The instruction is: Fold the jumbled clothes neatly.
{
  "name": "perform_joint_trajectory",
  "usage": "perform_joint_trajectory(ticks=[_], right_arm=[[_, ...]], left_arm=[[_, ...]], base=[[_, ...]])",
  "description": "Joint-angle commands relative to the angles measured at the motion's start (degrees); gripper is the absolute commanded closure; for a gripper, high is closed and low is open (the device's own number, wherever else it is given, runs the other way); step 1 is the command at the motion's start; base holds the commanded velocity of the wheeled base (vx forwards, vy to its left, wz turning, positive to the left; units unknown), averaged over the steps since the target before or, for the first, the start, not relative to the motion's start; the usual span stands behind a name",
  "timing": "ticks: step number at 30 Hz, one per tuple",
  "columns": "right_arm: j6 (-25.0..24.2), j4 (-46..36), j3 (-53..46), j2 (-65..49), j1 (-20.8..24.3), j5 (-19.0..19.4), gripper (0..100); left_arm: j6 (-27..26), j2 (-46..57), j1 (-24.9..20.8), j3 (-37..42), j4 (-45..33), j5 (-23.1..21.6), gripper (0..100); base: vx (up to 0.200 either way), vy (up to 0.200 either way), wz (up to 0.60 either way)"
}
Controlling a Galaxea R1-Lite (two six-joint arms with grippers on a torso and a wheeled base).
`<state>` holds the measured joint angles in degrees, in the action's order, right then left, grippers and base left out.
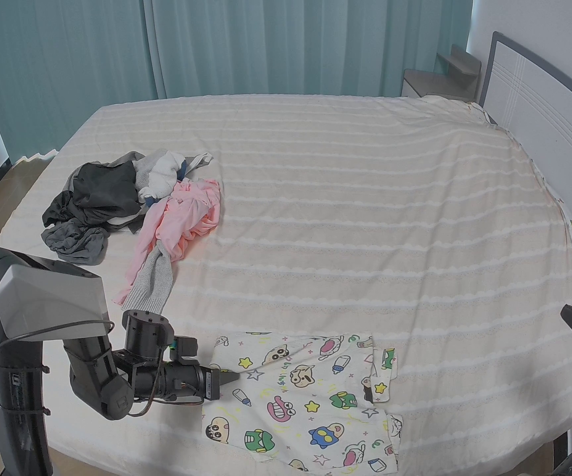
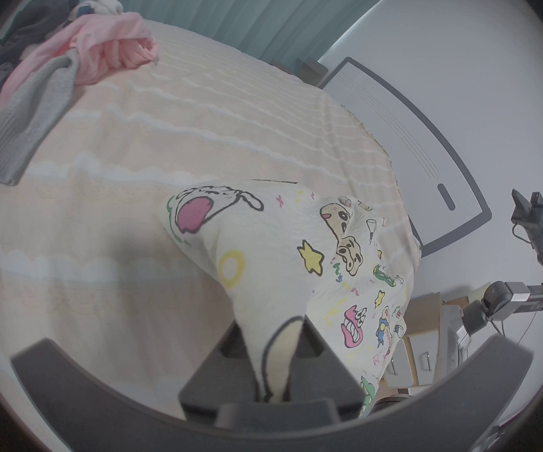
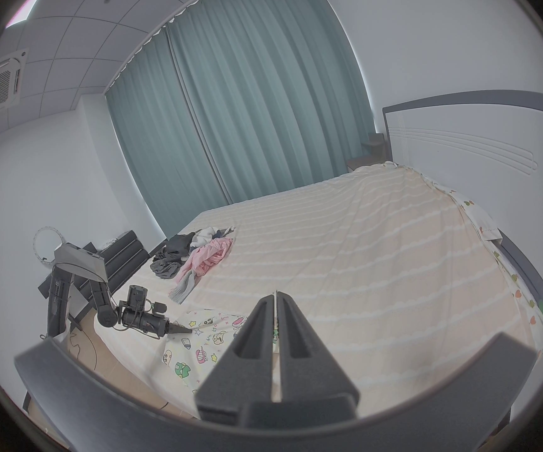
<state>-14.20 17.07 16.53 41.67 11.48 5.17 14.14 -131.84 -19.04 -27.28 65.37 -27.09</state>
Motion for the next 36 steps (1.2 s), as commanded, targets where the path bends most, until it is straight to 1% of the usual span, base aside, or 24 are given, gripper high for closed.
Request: perform_joint_trajectory(ticks=[1, 2, 4, 5, 8, 9, 10, 13, 16, 19, 20, 21, 23, 24, 28, 29, 31, 33, 35, 36], right_arm=[[0.0, 0.0, -0.1, 0.5, 0.0, 0.0, 100], [0.0, 0.0, -0.1, 0.5, 0.0, 0.0, 100], [0.0, 0.0, -0.2, 0.5, 0.0, 0.0, 100], [0.0, 0.0, -0.2, 0.5, 0.0, 0.0, 100], [0.0, 0.0, -0.3, 0.6, 0.0, 0.1, 100], [0.0, 0.0, -0.3, 0.6, 0.0, 0.1, 100], [0.0, 0.0, -0.4, 0.6, 0.0, 0.4, 100], [-0.1, 0.0, -0.4, 0.7, -0.1, 0.8, 100], [-0.1, 0.0, -0.4, 1.0, -0.1, 0.8, 100], [-0.1, -0.1, -0.4, 1.0, -0.1, 0.8, 100], [-0.1, -0.1, -0.4, 1.0, -0.1, 0.9, 100], [-0.1, -0.1, -0.4, 1.0, -0.1, 0.9, 100], [-0.1, -0.2, -0.4, 1.0, -0.1, 0.9, 100], [-0.1, -0.2, -0.5, 1.0, -0.1, 0.9, 100], [-0.1, -0.2, -0.5, 1.0, -0.1, 0.9, 100], [-0.1, -0.2, -0.5, 1.0, -0.1, 0.9, 100], [-0.1, -0.2, -0.5, 1.0, -0.1, 0.9, 100], [-0.1, -0.2, -0.5, 1.0, -0.1, 0.8, 100], [-0.1, -0.2, -0.5, 1.0, -0.1, 0.9, 100], [-0.1, -0.2, -0.5, 1.0, -0.1, 0.9, 100]], left_arm=[[0.0, 4.0, 3.0, 2.8, 0.1, -0.2, 100], [-0.1, 4.1, 3.0, 2.9, 0.1, -0.2, 100], [-0.1, 6.2, 5.4, 5.0, 0.1, -0.2, 100], [-0.1, 6.2, 5.4, 5.0, 0.1, -0.2, 100], [-0.3, 7.7, 10.5, 6.7, 0.3, -1.6, 100], [-0.3, 7.7, 10.5, 6.7, 0.3, -1.6, 100], [-0.3, 8.5, 13.9, 7.8, 0.6, -2.7, 100], [-0.3, 10.6, 19.7, 9.3, 0.6, -5.8, 100], [-0.3, 12.4, 26.7, 10.1, 0.6, -9.0, 100], [-0.4, 12.7, 33.5, 10.3, 0.6, -11.0, 100], [-0.4, 12.3, 36.4, 10.1, 0.6, -11.9, 100], [-0.4, 12.3, 37.1, 10.1, 0.7, -12.1, 100], [-0.5, 11.7, 43.4, 9.7, 0.7, -14.5, 100], [-0.5, 11.3, 45.6, 9.4, 0.7, -15.5, 100], [-0.4, 9.9, 53.4, 8.4, 0.8, -19.1, 100], [-0.4, 9.7, 54.5, 8.1, 0.8, -19.7, 100], [-0.4, 8.4, 59.3, 7.1, 0.8, -21.9, 100], [-0.3, 7.8, 61.1, 6.4, 0.8, -22.6, 100], [-0.1, 6.0, 65.8, 4.7, 0.8, -23.8, 100], [-0.1, 5.6, 66.5, 4.4, 0.8, -24.0, 100]], base=[[0.000, 0.000, 0.00], [0.000, 0.000, 0.00], [0.000, 0.000, 0.00], [0.000, 0.000, 0.00], [0.000, 0.000, 0.00], [0.000, 0.000, 0.00], [0.000, 0.000, 0.00], [0.000, 0.000, 0.00], [0.000, 0.000, 0.00], [0.000, 0.000, 0.00], [0.000, 0.000, 0.00], [0.000, 0.000, 0.00], [0.000, 0.000, 0.00], [0.000, 0.000, 0.00], [0.000, 0.000, 0.00], [0.000, 0.000, 0.00], [0.000, 0.000, 0.00], [0.000, 0.000, 0.00], [0.000, 0.000, 0.00], [0.000, 0.000, 0.00]])
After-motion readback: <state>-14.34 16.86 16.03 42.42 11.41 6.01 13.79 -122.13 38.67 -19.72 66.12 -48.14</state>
